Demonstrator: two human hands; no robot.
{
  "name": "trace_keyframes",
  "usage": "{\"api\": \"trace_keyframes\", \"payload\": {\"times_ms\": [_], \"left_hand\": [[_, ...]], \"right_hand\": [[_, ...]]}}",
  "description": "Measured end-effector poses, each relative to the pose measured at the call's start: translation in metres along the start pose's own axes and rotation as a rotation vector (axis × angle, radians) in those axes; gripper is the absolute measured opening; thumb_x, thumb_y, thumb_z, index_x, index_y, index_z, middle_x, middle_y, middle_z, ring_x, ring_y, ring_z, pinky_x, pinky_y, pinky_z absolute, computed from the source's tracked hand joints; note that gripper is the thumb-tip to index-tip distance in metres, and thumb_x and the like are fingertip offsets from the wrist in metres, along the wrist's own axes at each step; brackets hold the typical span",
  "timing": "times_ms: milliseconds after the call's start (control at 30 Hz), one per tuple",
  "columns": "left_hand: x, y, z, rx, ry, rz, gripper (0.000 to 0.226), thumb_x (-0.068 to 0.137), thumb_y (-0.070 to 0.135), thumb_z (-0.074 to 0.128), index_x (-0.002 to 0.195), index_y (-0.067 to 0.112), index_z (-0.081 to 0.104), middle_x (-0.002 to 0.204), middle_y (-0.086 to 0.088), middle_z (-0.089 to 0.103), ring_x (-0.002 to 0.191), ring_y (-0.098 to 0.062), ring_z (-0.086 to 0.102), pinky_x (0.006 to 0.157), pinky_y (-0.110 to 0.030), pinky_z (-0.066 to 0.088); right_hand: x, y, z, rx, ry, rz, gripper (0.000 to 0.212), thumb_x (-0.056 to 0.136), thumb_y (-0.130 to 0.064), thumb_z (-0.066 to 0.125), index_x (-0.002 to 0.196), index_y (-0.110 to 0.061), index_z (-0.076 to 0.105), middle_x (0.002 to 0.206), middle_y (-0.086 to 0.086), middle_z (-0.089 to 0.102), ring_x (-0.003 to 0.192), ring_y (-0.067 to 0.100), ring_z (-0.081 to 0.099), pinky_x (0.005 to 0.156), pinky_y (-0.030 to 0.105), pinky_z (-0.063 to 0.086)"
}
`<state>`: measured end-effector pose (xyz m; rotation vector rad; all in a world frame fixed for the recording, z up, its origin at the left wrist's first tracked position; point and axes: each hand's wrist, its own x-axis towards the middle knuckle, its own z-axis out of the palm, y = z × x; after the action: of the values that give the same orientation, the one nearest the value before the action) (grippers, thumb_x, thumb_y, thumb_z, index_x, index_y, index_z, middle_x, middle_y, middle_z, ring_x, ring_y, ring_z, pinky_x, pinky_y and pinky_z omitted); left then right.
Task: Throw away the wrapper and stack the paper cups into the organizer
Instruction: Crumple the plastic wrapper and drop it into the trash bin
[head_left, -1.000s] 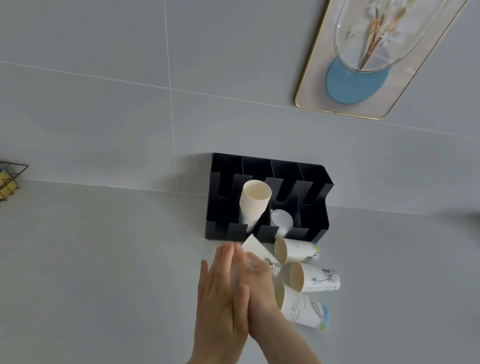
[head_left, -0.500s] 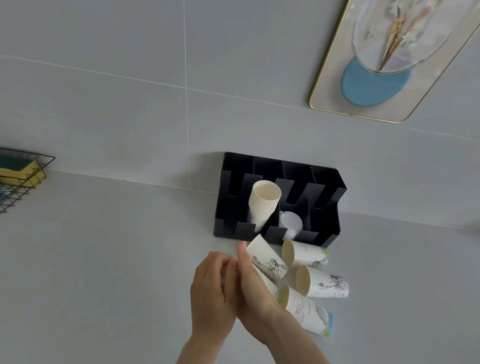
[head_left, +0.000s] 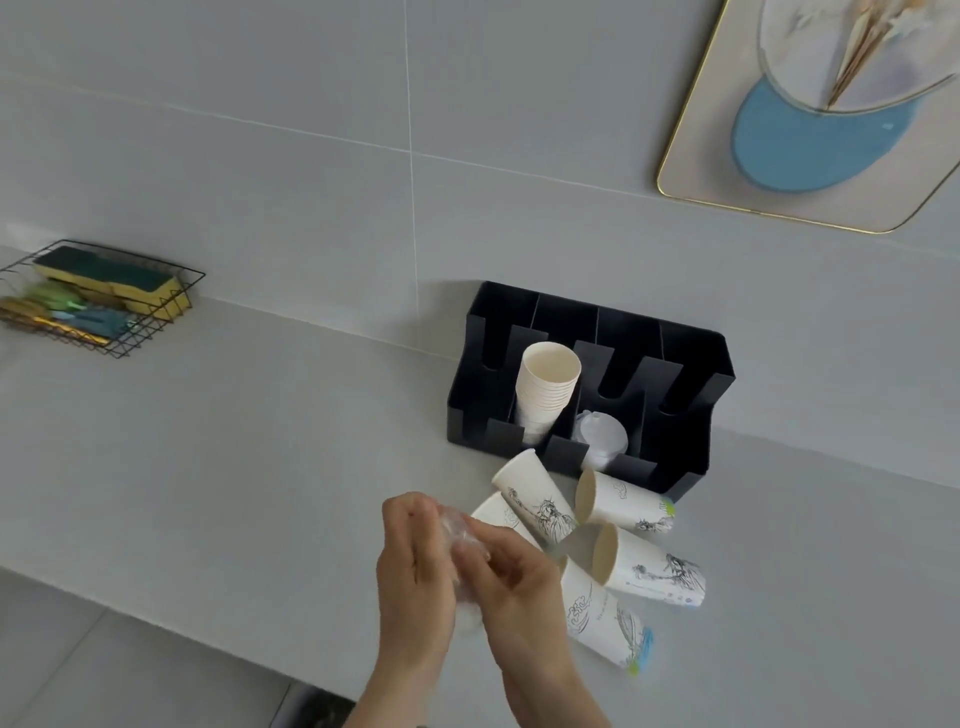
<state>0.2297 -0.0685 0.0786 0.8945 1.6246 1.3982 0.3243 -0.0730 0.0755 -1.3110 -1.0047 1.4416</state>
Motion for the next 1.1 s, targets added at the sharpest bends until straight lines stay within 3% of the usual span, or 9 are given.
{"api": "trace_keyframes", "payload": {"times_ms": [67,133,267,400,533,633,700,900,1100], "left_hand": [[-0.017,-0.009,-0.005,0.016,-0.144,-0.039,0.037,0.094,0.063,0.040,0.110,0.033,0.052,0.109,0.008,0.064,0.101,-0.003,0.064,0.082,-0.030,0.054],[-0.032,-0.022,-0.017,0.040,-0.202,-0.082,0.055,0.079,0.072,0.044,0.125,0.043,0.047,0.128,0.021,0.049,0.117,0.012,0.050,0.091,-0.018,0.043],[-0.056,-0.044,-0.056,0.299,-0.120,0.018,0.045,0.092,0.033,0.064,0.132,0.045,0.048,0.128,0.034,0.039,0.124,0.005,0.045,0.097,-0.020,0.042],[-0.072,-0.060,-0.101,0.390,0.028,-0.010,0.047,0.089,0.016,0.073,0.128,0.038,0.058,0.121,0.024,0.051,0.112,0.001,0.056,0.088,-0.021,0.055],[-0.081,-0.086,-0.141,0.271,0.191,-0.143,0.050,0.083,0.013,0.081,0.120,0.038,0.059,0.113,0.024,0.064,0.101,0.002,0.065,0.079,-0.020,0.058],[-0.089,-0.115,-0.168,0.157,0.293,-0.263,0.043,0.080,0.006,0.083,0.108,0.027,0.058,0.101,0.026,0.069,0.087,0.008,0.069,0.069,-0.008,0.055],[-0.096,-0.141,-0.186,0.128,0.356,-0.346,0.037,0.079,0.006,0.082,0.102,0.026,0.060,0.094,0.020,0.073,0.085,0.011,0.068,0.066,-0.005,0.054],[-0.113,-0.250,-0.235,0.213,0.408,-0.581,0.033,0.083,0.023,0.079,0.105,0.036,0.059,0.108,0.018,0.068,0.096,-0.002,0.066,0.081,-0.026,0.053],[-0.093,-0.375,-0.248,0.312,0.352,-0.693,0.034,0.085,0.025,0.077,0.108,0.036,0.055,0.110,0.021,0.064,0.099,-0.015,0.065,0.089,-0.040,0.056]], "right_hand": [[-0.004,0.007,-0.011,0.023,0.025,0.034,0.019,0.095,-0.003,0.070,0.103,-0.016,0.080,0.091,0.007,0.083,0.088,0.022,0.079,0.071,0.026,0.062],[-0.006,0.016,-0.014,0.038,0.017,0.070,0.015,0.094,-0.004,0.071,0.100,-0.016,0.080,0.088,0.010,0.082,0.081,0.024,0.078,0.075,0.041,0.065],[-0.014,0.038,-0.002,-0.012,-0.100,0.134,0.013,0.096,-0.007,0.071,0.095,-0.016,0.080,0.084,0.020,0.078,0.067,0.023,0.069,0.077,0.056,0.061],[-0.032,0.056,0.022,-0.096,-0.271,0.217,0.025,0.100,-0.007,0.061,0.101,-0.024,0.079,0.093,0.012,0.080,0.079,0.017,0.071,0.073,0.034,0.061],[-0.048,0.078,0.049,-0.137,-0.494,0.336,0.027,0.105,-0.020,0.054,0.116,-0.034,0.075,0.123,-0.007,0.073,0.109,0.003,0.069,0.098,0.026,0.054],[-0.057,0.112,0.071,-0.241,-0.638,0.321,0.039,0.097,-0.009,0.066,0.114,-0.044,0.070,0.119,-0.004,0.072,0.094,0.000,0.071,0.079,0.014,0.056],[-0.062,0.143,0.088,-0.357,-0.691,0.349,0.047,0.090,-0.013,0.072,0.127,-0.041,0.063,0.123,0.000,0.070,0.101,0.009,0.073,0.080,0.022,0.060],[-0.067,0.261,0.133,-0.650,-0.750,0.393,0.054,0.090,-0.008,0.071,0.135,-0.036,0.058,0.124,-0.006,0.068,0.107,0.008,0.068,0.092,0.028,0.060],[-0.038,0.385,0.147,-0.886,-0.753,0.449,0.057,0.091,-0.008,0.069,0.136,-0.032,0.045,0.119,-0.003,0.061,0.092,0.005,0.064,0.062,0.009,0.052]]}}
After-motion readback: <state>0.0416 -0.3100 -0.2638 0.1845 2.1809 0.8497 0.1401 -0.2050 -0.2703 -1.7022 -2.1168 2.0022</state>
